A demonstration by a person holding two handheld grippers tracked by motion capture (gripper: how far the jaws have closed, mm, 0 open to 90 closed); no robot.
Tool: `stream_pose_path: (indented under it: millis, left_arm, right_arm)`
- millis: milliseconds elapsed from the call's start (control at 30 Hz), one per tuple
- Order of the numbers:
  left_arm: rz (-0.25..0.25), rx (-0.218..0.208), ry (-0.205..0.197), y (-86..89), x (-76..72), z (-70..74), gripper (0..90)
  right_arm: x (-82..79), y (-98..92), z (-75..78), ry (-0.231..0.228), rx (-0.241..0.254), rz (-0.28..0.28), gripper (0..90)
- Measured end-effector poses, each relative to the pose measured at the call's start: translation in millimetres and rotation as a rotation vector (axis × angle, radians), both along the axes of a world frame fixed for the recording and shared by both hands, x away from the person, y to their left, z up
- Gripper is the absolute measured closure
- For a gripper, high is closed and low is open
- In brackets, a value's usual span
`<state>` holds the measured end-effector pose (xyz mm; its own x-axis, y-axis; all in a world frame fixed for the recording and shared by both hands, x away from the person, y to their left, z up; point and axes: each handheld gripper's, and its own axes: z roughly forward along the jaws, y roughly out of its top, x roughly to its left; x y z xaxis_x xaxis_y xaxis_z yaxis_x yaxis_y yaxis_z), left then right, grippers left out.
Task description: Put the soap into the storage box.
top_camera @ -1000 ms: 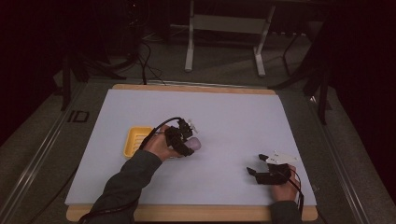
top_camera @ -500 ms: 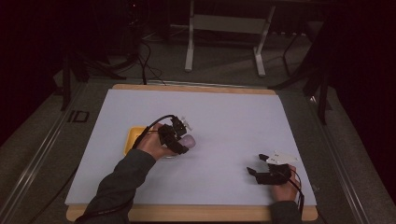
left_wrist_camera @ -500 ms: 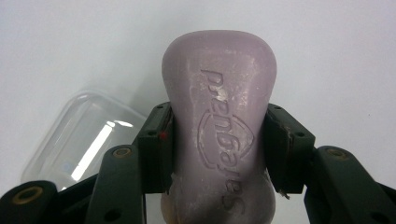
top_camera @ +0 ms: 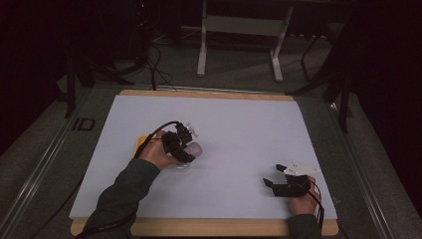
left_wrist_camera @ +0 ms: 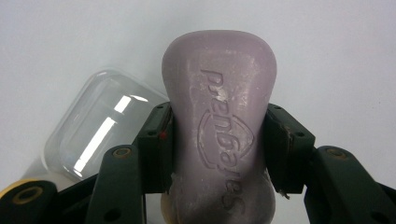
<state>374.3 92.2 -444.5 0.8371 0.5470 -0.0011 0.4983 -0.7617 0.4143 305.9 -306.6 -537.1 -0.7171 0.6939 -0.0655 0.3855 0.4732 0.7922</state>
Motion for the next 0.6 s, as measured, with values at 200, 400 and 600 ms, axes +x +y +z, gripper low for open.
stream_pose_path:
  millis: [200, 400, 600]
  left_arm:
    - [0.012, -0.003, 0.0, 5.0, 0.6, 0.9, 49.7]
    - [0.029, -0.005, 0.0, 10.2, 1.1, 2.2, 49.7]
    - [0.042, -0.007, -0.003, 15.8, 0.7, 3.7, 49.7]
  right_arm:
    - [-0.1, 0.0, 0.0, -0.002, -0.001, 0.0, 23.6]
    - [-0.2, 0.1, 0.0, -0.003, -0.003, 0.0, 23.6]
    - [-0.4, 0.2, 0.0, -0.004, -0.004, 0.001, 23.6]
